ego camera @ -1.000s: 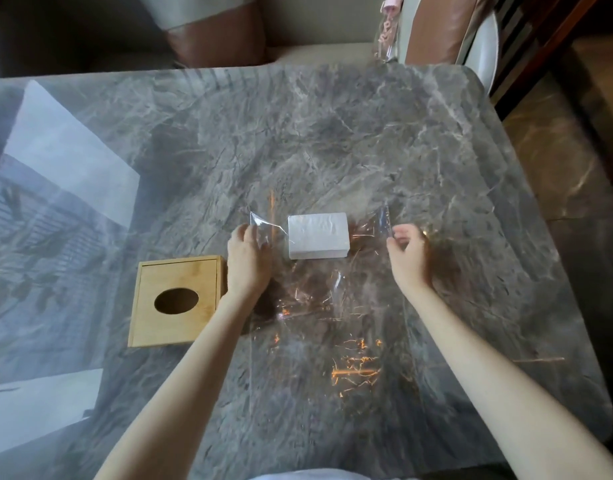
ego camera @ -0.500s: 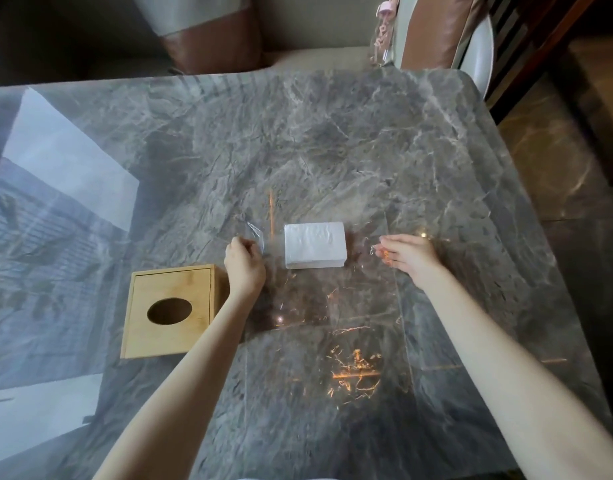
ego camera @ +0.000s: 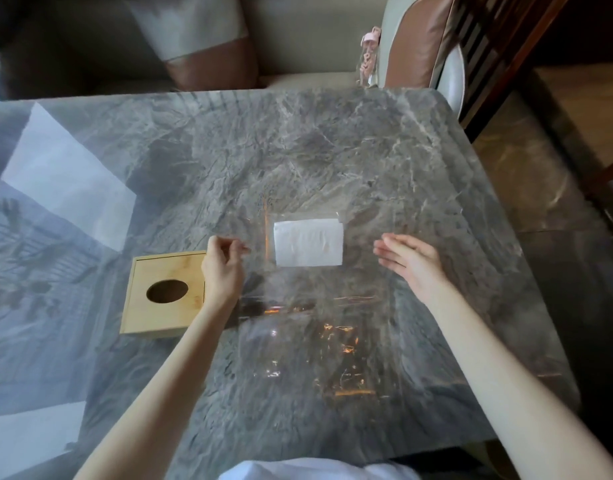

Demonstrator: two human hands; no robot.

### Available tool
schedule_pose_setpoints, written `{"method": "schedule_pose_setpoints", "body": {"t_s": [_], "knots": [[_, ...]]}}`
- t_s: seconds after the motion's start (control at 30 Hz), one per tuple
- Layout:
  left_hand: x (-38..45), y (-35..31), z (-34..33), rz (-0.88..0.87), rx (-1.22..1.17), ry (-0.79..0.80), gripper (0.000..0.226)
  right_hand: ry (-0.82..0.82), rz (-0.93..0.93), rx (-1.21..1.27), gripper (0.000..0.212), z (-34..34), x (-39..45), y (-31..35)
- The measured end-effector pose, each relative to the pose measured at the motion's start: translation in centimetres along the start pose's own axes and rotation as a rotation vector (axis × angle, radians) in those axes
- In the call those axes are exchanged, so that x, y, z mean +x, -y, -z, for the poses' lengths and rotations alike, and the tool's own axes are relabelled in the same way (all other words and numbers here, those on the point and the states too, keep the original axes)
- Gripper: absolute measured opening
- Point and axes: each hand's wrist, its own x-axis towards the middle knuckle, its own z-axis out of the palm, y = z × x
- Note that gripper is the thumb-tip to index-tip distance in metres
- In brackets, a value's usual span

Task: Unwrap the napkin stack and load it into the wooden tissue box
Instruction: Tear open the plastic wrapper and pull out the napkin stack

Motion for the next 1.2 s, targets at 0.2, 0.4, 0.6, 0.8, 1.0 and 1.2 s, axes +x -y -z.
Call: {"method": "schedule_pose_setpoints", "body": {"t_s": [0.2,0.4,0.6,0.8,1.0,1.2], "knots": [[-2.4,0.8,1.3,-0.037,-0.046,-0.015,0.025,0.033,0.059,-0.084,0.01,1.5,-1.2,-0.2],[-4.1,1.3,1.9,-0.045,-0.114,-0.044,0.024,0.099,0.087,-0.14,0.011,1.9,-1.4,-0.1],[-4.6,0.8,2.0,-0.07,-0.16,-0.035,0.009,0.128,0.118,-0.136,0.013,2.7,-1.6,1.0],[-4.8,0.4,2.5,-0.101,-0.196,-0.015,0.012,0.116,0.144,-0.168,0.013,2.4,-1.6,0.3],[-5.4,-0.5,3.2,-0.117,-0.258,0.018,0.011,0.124,0.155,-0.212,0.013,2.9,-1.1,0.8],[-2.4,0.2,1.9,-0.097,-0.18,-0.017,0.017,0.146,0.121,-0.24,0.011,2.0,1.1,1.1]]}}
